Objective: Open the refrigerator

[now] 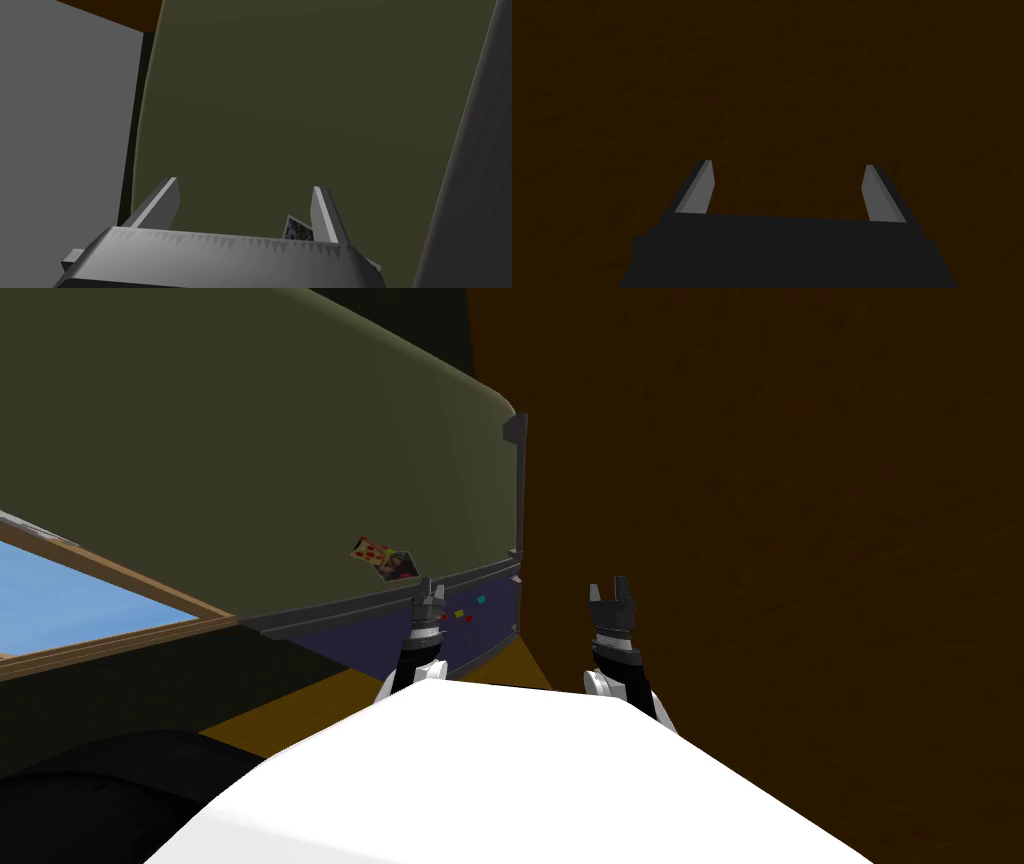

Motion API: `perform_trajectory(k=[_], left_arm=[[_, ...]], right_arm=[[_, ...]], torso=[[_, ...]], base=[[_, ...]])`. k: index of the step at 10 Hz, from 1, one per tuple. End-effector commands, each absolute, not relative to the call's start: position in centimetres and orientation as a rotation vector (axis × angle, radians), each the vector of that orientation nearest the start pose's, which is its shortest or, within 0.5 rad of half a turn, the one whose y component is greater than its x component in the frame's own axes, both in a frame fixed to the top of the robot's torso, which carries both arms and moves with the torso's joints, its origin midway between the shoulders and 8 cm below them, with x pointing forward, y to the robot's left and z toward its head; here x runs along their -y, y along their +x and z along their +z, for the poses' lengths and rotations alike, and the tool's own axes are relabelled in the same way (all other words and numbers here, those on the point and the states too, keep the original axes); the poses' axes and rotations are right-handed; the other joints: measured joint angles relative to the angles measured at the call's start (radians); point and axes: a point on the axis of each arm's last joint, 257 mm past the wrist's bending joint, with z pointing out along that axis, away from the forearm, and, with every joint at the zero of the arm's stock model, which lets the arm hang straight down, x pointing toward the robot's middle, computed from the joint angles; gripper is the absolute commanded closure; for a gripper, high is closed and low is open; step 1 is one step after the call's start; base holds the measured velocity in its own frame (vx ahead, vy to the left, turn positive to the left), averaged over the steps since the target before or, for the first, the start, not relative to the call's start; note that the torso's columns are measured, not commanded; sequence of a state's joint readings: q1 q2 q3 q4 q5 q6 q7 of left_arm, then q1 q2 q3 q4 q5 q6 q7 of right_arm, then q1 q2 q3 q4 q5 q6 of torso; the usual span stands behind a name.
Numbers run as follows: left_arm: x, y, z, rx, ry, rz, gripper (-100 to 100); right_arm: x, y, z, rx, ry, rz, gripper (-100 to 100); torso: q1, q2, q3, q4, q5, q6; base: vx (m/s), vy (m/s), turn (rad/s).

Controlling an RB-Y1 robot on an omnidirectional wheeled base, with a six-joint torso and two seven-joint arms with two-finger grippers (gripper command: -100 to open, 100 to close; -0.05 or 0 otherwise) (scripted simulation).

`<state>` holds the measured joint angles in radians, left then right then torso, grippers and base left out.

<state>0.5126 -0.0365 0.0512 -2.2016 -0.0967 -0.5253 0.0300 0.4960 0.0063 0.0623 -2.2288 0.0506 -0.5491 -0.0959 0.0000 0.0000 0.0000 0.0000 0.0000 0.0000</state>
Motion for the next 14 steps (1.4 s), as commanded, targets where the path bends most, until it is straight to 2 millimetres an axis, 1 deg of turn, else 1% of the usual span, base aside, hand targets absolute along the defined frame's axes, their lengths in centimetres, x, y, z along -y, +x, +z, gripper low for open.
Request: perform_trajectory(k=[1, 3, 9, 10, 11, 14], left_arm=[[-29.3, 35.1, -1.1, -0.676, -0.682, -1.201, 0], [-29.3, 35.1, -1.0, -0.676, -0.682, -1.201, 0], [-29.3, 35.1, -1.0, -0.675, -0.681, -1.201, 0], [-29.0, 35.4, -1.1, -0.721, -0.652, -1.195, -100], [-29.0, 35.7, -1.2, -0.748, -0.638, -1.189, -100], [-29.2, 36.8, -1.5, -0.828, -0.612, -1.153, -100]], right_arm=[[25.2, 34.9, 1.2, -0.614, 0.673, 1.427, 0], [25.2, 34.9, 1.2, -0.614, 0.673, 1.427, 0], [25.2, 34.9, 1.2, -0.614, 0.673, 1.427, 0], [25.2, 34.9, 1.2, -0.614, 0.673, 1.427, 0], [25.2, 34.9, 1.2, -0.614, 0.673, 1.427, 0], [25.2, 34.9, 1.2, -0.614, 0.673, 1.427, 0]], torso=[[0.000, 0.040, -0.082, 0.041, 0.000, 0.000], [0.000, 0.175, -0.351, 0.176, 0.000, 0.000], [0.000, 0.618, -1.234, 0.617, 0.000, 0.000], [0.000, 0.691, -1.382, 0.691, 0.000, 0.000], [0.000, 0.725, -1.451, 0.724, 0.000, 0.000], [0.001, 0.737, -1.476, 0.738, 0.000, 0.000]], base=[[0.000, 0.000, 0.000], [0.000, 0.000, 0.000], [0.000, 0.000, 0.000], [0.008, 0.004, -0.062], [0.006, 0.012, -0.088], [0.012, 0.023, -0.135]])
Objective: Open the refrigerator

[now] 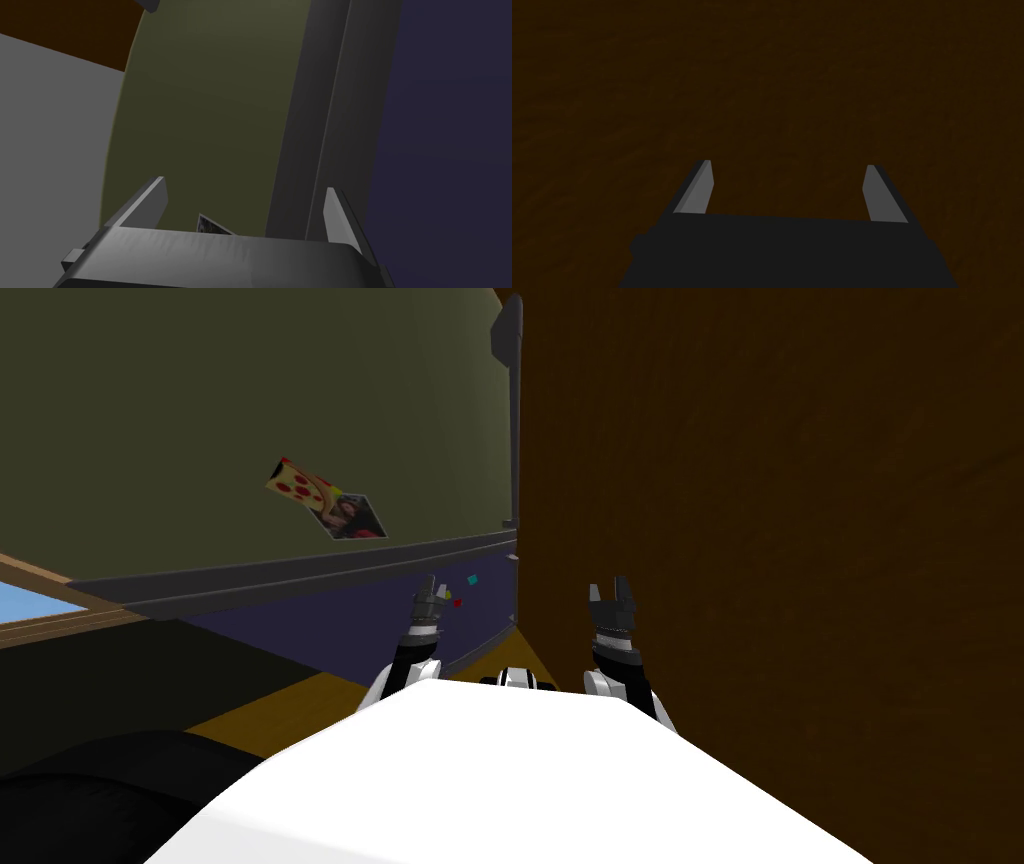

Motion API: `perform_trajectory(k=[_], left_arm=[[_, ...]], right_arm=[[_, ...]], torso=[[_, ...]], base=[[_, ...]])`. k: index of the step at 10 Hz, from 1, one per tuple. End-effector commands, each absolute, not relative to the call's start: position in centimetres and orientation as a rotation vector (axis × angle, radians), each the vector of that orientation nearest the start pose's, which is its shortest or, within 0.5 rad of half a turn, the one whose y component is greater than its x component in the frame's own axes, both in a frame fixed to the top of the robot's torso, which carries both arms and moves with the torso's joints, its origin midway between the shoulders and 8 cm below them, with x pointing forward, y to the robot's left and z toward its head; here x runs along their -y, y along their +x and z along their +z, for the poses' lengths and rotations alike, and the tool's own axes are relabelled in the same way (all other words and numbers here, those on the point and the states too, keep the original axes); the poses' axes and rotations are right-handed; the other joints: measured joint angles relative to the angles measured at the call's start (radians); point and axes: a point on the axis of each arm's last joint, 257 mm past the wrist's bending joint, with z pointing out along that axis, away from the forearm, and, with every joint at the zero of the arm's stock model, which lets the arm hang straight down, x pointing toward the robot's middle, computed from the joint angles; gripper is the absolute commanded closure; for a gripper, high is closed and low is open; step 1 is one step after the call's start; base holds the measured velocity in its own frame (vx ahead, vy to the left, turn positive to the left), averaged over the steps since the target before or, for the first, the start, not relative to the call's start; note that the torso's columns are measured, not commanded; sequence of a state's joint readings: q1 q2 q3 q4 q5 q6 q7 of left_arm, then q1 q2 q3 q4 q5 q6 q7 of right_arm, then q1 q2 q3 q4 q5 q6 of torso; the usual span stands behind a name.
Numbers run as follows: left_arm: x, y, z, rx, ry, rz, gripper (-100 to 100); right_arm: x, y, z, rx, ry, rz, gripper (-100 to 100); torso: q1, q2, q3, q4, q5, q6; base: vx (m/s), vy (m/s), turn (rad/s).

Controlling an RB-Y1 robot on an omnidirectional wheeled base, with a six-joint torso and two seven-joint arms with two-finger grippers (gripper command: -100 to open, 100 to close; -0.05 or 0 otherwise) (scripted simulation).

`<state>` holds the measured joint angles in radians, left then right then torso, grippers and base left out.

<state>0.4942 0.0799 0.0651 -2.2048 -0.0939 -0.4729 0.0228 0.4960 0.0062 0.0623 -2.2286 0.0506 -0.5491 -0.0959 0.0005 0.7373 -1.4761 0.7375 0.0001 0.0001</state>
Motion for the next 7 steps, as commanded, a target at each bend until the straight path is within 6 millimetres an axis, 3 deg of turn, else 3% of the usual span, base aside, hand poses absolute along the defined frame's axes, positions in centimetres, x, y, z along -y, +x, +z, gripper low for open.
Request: perform_trajectory(k=[1, 7], left_arm=[[-29.5, 37.2, -1.5, -0.848, -0.613, -1.137, -100], [-31.1, 39.1, -1.7, -0.909, -0.649, -1.058, -100]], right_arm=[[25.2, 34.9, 1.2, -0.614, 0.673, 1.427, 0], [25.2, 34.9, 1.2, -0.614, 0.673, 1.427, 0]], torso=[[0.000, 0.000, 0.000, 0.000, 0.000, 0.000], [0.000, 0.001, 0.000, 0.001, 0.000, 0.000]], base=[[0.016, 0.035, -0.194], [0.015, 0.032, -0.172]])
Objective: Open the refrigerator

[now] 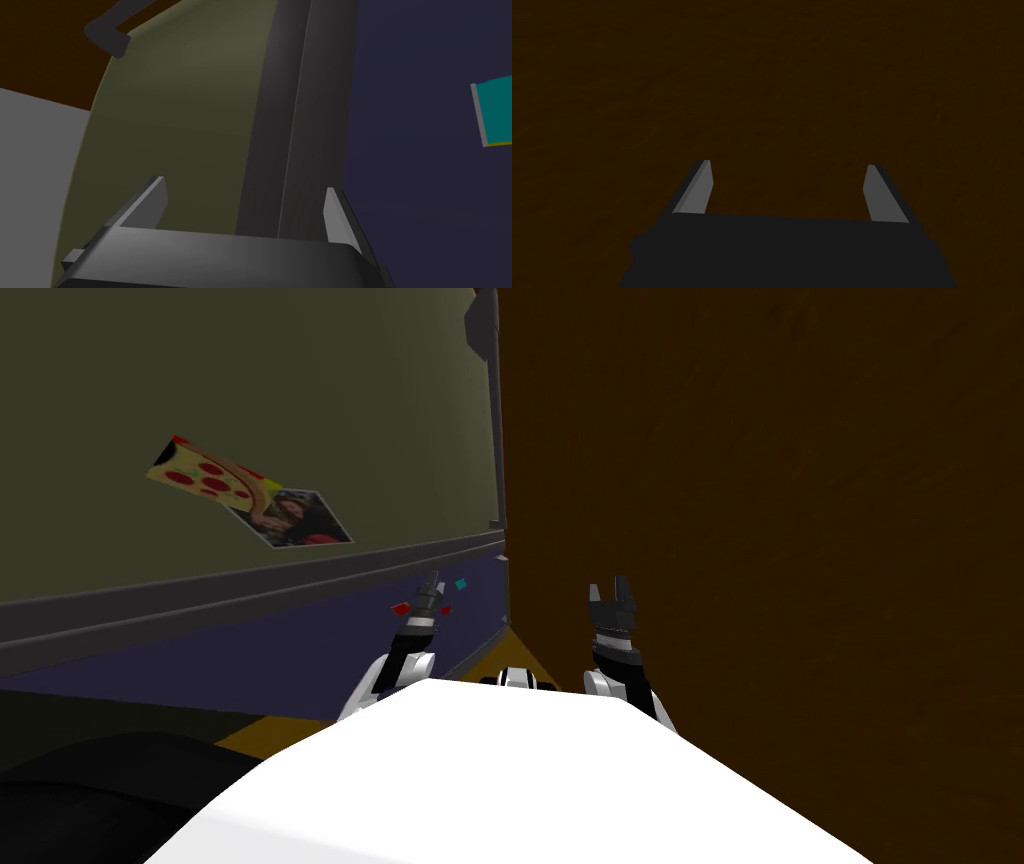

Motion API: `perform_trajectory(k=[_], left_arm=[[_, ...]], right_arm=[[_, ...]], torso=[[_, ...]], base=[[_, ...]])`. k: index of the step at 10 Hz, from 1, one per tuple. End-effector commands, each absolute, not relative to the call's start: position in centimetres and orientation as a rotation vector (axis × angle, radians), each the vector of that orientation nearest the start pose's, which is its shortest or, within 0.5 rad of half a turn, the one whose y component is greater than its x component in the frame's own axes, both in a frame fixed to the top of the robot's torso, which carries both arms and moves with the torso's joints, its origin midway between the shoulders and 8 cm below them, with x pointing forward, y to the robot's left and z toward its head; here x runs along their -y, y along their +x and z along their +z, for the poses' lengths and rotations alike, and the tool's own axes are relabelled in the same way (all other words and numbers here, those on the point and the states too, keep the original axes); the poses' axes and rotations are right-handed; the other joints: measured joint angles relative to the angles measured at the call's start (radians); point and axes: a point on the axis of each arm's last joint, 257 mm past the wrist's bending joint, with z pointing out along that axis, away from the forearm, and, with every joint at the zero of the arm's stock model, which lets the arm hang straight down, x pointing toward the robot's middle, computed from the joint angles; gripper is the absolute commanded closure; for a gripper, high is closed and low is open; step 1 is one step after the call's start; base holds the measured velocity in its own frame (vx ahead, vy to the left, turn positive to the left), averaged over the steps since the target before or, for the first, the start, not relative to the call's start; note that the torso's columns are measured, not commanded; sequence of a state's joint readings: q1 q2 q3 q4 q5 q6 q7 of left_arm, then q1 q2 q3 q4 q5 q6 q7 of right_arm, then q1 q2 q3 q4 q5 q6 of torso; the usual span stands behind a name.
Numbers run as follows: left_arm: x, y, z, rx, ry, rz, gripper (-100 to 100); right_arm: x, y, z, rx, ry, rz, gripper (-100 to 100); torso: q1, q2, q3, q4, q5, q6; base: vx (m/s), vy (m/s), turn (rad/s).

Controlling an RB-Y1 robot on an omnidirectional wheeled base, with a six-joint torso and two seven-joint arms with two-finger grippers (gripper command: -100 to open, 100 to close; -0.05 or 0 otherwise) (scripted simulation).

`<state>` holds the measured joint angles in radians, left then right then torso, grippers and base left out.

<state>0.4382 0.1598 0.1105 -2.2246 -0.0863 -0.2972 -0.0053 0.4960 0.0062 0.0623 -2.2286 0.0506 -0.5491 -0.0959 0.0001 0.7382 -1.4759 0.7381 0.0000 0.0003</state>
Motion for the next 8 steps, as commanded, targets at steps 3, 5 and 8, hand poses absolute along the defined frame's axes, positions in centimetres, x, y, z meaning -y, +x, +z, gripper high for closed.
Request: perform_trajectory(k=[3, 5, 8], left_arm=[[-32.2, 40.0, -1.6, -0.930, -0.675, -1.014, -100], [-32.8, 40.4, -1.5, -0.940, -0.692, -0.991, -100], [-33.8, 41.0, -1.1, -0.949, -0.715, -0.951, -100]], right_arm=[[25.2, 34.9, 1.2, -0.614, 0.673, 1.426, 0], [25.2, 34.9, 1.2, -0.614, 0.673, 1.426, 0], [25.2, 34.9, 1.2, -0.614, 0.673, 1.427, 0]], torso=[[0.000, 0.000, 0.000, 0.000, 0.000, -0.001], [0.000, 0.000, 0.000, 0.000, 0.000, -0.001], [0.000, 0.000, 0.000, 0.000, 0.000, 0.000]], base=[[0.012, 0.025, -0.153], [0.008, 0.029, -0.132], [0.008, 0.033, -0.216]])
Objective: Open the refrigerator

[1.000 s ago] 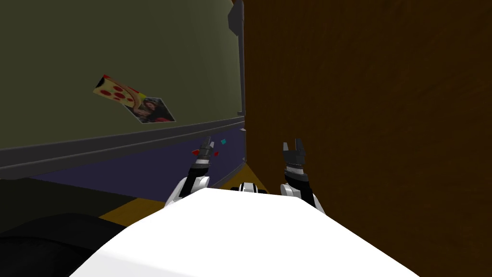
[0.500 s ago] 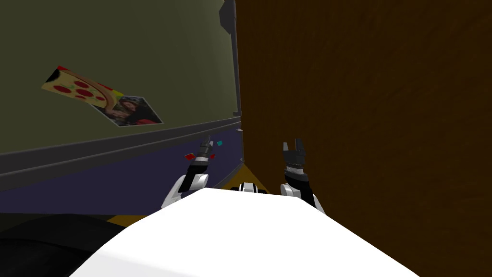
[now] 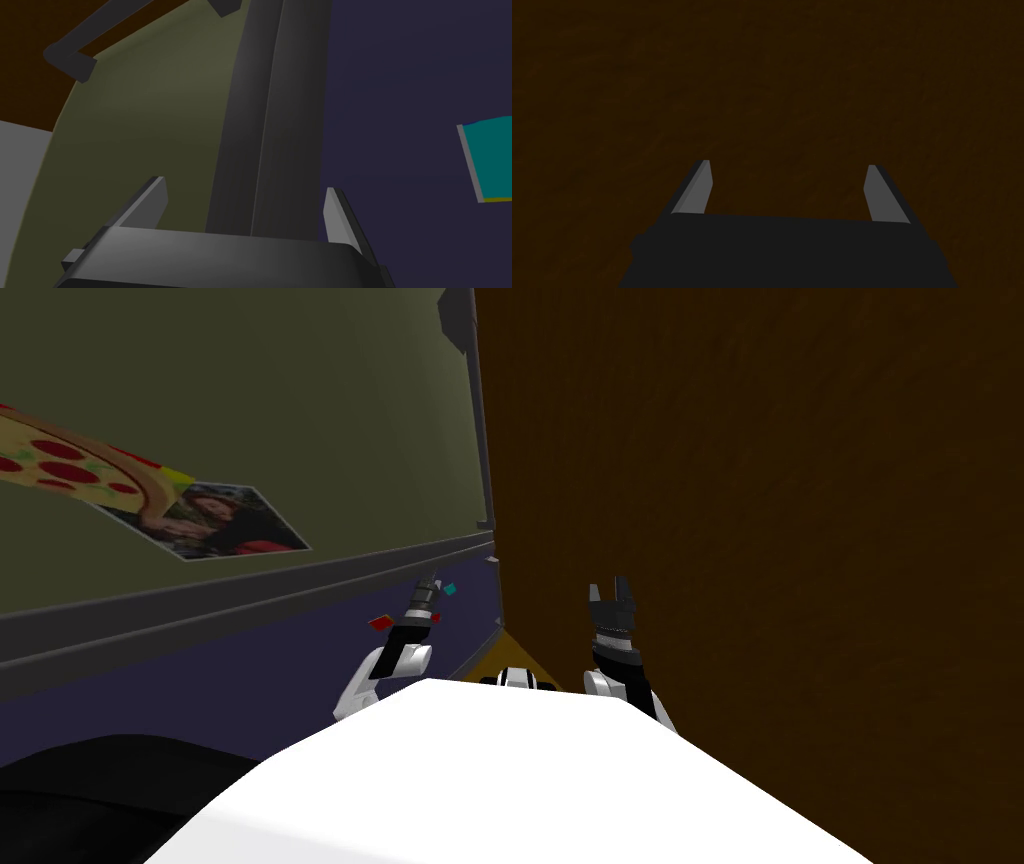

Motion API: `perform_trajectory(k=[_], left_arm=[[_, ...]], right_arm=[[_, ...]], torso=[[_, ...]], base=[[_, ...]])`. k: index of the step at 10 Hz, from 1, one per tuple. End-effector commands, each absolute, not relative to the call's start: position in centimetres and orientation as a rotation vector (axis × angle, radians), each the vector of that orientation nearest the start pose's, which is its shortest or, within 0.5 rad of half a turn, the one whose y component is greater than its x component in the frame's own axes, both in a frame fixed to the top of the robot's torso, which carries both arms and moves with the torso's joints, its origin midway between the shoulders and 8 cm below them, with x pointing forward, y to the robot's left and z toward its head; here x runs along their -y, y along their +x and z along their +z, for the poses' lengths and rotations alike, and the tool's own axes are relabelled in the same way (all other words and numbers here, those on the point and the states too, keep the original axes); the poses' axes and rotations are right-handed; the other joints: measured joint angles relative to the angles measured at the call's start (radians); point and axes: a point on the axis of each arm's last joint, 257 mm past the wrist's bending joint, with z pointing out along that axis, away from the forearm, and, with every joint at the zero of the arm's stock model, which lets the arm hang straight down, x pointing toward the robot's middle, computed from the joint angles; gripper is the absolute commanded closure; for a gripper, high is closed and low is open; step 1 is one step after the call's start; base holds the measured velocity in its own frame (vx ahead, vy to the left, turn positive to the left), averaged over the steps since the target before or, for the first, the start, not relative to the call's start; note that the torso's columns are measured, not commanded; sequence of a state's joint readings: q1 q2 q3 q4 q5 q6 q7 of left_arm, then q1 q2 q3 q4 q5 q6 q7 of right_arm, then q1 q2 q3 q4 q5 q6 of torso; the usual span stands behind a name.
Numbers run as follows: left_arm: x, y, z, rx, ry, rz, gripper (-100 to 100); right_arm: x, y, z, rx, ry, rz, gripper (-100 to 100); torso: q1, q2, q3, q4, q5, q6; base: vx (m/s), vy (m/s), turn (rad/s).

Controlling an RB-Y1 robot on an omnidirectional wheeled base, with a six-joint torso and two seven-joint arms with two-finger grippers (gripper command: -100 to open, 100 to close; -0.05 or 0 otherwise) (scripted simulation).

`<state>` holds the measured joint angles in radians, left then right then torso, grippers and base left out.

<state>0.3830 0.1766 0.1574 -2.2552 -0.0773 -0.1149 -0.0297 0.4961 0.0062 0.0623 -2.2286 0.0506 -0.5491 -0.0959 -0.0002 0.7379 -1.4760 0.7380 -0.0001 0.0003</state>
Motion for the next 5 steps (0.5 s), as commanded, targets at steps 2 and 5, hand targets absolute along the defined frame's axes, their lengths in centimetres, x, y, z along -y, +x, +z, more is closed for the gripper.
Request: perform_trajectory(k=[2, 5], left_arm=[[-34.5, 41.5, -1.2, -0.962, -0.741, -0.924, -100], [-35.3, 42.0, -1.6, -0.980, -0.777, -0.893, -100]], right_arm=[[25.2, 34.9, 1.2, -0.614, 0.673, 1.426, 0], [25.2, 34.9, 1.2, -0.614, 0.673, 1.426, 0]], torso=[[0.001, 0.000, 0.000, 0.000, 0.000, -0.001], [0.000, 0.000, 0.000, 0.000, 0.000, 0.000]], base=[[0.011, 0.043, -0.146], [0.008, 0.031, -0.148]])
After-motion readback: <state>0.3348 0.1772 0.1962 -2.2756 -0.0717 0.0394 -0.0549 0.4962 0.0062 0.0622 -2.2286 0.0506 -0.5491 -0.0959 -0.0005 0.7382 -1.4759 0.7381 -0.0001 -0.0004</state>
